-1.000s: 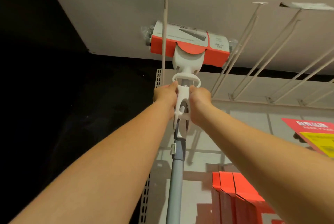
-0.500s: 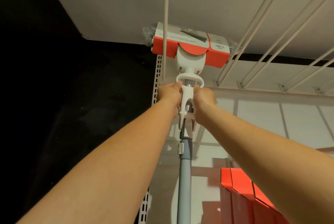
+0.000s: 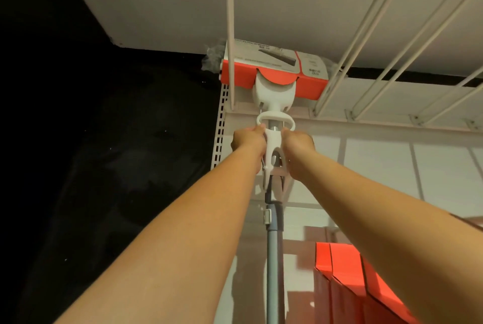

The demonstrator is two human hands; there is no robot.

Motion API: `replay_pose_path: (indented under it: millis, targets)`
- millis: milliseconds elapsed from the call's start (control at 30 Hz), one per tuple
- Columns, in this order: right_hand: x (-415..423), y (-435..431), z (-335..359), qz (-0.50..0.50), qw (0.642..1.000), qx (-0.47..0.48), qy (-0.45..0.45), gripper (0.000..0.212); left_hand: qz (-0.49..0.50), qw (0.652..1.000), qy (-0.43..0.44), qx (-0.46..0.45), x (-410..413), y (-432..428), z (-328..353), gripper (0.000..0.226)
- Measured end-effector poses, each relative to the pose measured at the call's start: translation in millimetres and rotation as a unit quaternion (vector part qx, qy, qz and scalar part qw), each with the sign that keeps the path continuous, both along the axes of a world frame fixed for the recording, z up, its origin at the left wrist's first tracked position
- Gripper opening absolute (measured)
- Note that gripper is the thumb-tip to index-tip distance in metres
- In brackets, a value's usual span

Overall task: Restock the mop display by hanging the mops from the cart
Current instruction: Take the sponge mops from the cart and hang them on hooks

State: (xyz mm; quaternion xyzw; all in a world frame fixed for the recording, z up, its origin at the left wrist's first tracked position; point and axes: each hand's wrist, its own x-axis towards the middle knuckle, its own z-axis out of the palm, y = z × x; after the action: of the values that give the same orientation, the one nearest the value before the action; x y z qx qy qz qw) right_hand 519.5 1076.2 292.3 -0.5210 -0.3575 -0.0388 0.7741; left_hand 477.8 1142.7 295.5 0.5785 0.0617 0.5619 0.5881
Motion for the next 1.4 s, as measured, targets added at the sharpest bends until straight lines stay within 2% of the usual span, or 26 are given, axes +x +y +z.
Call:
replay_pose_path:
  millis: [133,300,400,467,500,567,633,667,767,900,1067,1233,1400]
  targets:
    - [7.4,8.2,-3.9,0.003,1.000,0.014,0.005,0.015,0.000,0.999,0.037,0.028,-5.5,1.7,-12.0,0.024]
    - [14.3,14.1,-17.0,-0.016,0.999,0.039,-0.013,0.023,0.035,0.989,0.098,0.108,-13.5,3.7,-36.4,0.034]
    - [12.9,10.2,-20.0,-0.042,0.997,-0.003,-0.058,0.033,0.079,0.973,0.148,0.159,-22.6,3.2,-51.8,0.038]
    - [9.7,2.5,-24.6,-0.119,0.981,-0.069,-0.137,0.033,0.124,0.952,0.194,0.201,-32.4,0.7,-59.3,0.039]
    - [8.0,-4.0,-29.0,-0.174,0.957,-0.123,-0.195,0.029,0.161,0.934,0.222,0.229,-38.2,-1.3,-61.9,0.039]
    - [1.8,-18.8,-41.7,-0.285,0.872,-0.257,-0.304,0.023,0.243,0.882,0.281,0.291,-52.6,-8.2,-66.0,0.037]
    - [-5.7,-32.9,-55.2,-0.354,0.784,-0.356,-0.366,0.022,0.305,0.816,0.347,0.348,-67.5,-19.0,-70.9,0.033]
    - [-9.9,-39.2,-61.9,-0.365,0.756,-0.386,-0.381,0.024,0.326,0.783,0.380,0.370,-74.3,-25.4,-74.6,0.032]
    - [-24.4,-56.5,-78.4,-0.356,0.728,-0.425,-0.403,0.020,0.354,0.710,0.451,0.410,-89.4,-46.2,-89.9,0.030]
    - [-49.7,-79.0,-96.4,-0.318,0.717,-0.456,-0.421,0.010,0.362,0.655,0.503,0.432,-109.8,-72.7,-109.3,0.028]
    - [-65.5,-102.4,-121.1,-0.271,0.725,-0.462,-0.434,0.020,0.391,0.608,0.556,0.410,-141.2,-108.8,-126.6,0.031]
    - [-76.5,-134.3,-145.1,-0.222,0.717,-0.457,-0.477,0.028,0.413,0.588,0.592,0.365,-165.3,-148.6,-152.7,0.031]
    - [-97.6,-168.4,-178.8,-0.168,0.679,-0.480,-0.529,0.024,0.419,0.572,0.629,0.319,-185.5,-191.3,-188.5,0.031]
